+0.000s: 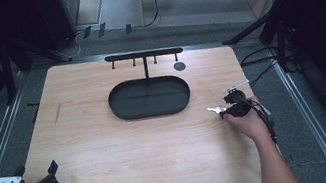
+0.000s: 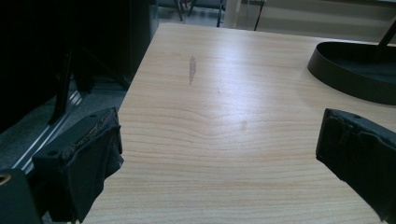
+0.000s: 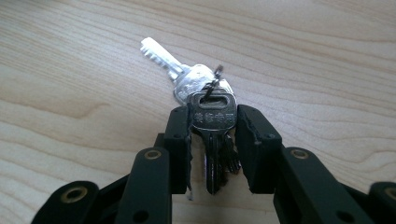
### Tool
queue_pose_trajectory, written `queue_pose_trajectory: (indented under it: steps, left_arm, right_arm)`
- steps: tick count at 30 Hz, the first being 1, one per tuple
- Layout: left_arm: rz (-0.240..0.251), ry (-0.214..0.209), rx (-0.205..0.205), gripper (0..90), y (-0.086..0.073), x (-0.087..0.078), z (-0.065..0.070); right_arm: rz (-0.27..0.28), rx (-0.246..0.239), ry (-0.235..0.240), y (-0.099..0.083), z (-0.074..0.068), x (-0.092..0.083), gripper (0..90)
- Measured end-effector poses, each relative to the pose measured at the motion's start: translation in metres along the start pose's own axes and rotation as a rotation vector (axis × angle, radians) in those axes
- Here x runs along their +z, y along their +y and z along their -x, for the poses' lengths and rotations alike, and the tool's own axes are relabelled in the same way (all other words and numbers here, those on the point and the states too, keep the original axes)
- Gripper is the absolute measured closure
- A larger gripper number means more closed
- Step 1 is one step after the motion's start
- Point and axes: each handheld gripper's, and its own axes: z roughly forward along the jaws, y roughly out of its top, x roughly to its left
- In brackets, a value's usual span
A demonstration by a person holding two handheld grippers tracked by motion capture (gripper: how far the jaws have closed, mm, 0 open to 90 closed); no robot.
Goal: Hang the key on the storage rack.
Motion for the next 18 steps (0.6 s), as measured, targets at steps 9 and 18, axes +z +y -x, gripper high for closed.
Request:
queue_pose_trajectory:
  steps: [9,18]
  left_arm:
    - [-0.004,-0.001,-0.003,0.4,0.0002,0.0000,-0.0002]
    - [-0.003,-0.003,-0.006,0.4,0.0002,0.0001,-0.0010]
  right_arm:
    - [-0.046,-0.025,-0.001,-0.0033,-0.0031,-0.0038,67.2]
    - [-0.057,-0.016,-0.015,-0.0012,-0.0057,-0.0051,81.3]
